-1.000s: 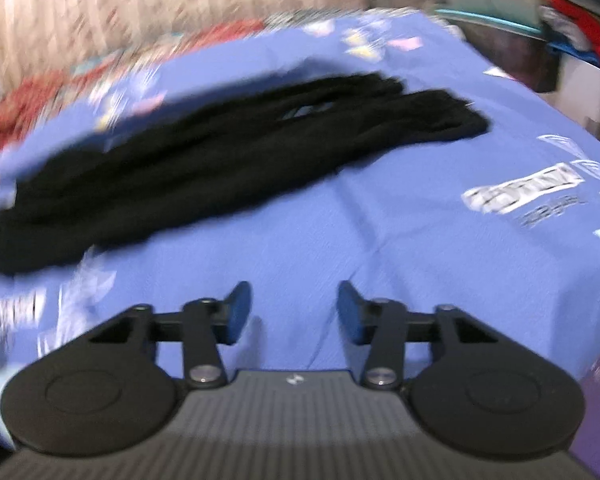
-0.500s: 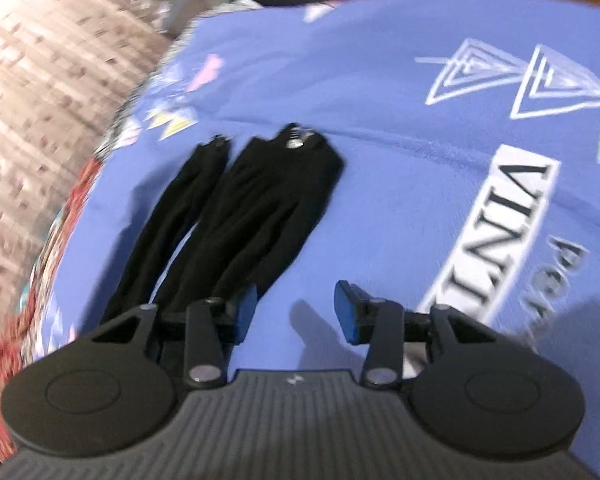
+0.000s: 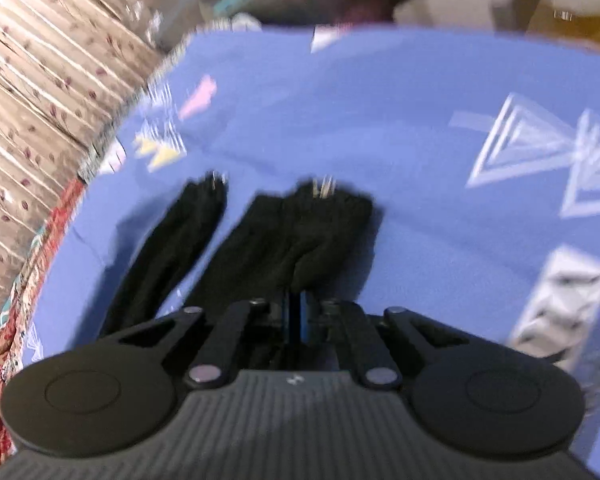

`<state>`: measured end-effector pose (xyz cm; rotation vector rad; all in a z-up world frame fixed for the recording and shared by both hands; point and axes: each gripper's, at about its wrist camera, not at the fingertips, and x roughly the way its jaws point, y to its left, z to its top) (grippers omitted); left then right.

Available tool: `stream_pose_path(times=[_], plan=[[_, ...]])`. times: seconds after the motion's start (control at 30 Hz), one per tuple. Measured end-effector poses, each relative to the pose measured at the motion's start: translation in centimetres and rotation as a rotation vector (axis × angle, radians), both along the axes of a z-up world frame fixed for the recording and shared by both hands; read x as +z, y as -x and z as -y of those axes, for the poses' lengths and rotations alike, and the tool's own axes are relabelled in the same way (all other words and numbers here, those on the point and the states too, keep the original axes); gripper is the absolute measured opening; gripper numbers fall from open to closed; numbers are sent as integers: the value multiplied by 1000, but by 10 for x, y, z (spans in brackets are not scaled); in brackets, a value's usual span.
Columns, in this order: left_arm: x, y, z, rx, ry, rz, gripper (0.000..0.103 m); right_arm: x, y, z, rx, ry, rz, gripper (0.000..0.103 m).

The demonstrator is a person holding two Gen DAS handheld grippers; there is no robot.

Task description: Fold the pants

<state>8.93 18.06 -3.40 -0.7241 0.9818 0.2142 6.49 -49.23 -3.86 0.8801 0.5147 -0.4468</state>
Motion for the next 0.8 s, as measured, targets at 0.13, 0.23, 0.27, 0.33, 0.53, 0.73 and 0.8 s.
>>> stream_pose_path(times=[0.13, 0.23, 0.27, 0.33, 0.53, 0.73, 0.8], plan=[[16, 19, -8, -11, -13, 19, 9, 15, 23, -1, 44, 49, -17, 7], [7, 14, -6, -32, -58, -26, 16, 6, 14, -7, 86, 102, -103, 13], [2, 15, -7, -32, -68, -60, 24, -2, 6, -7, 105, 103, -157, 18], [-6, 25, -12, -31, -37, -77, 28, -11, 5, -6, 78, 147, -259, 32], [35, 56, -33, -45, -60, 73, 36, 21, 51, 7, -63, 171, -123, 43], [91, 20, -46, -45, -259, 223, 63, 60, 13, -1, 98, 181, -2, 60], [97, -15, -44, -58, -307, 249, 82, 58, -19, -4, 135, 127, 13, 65]])
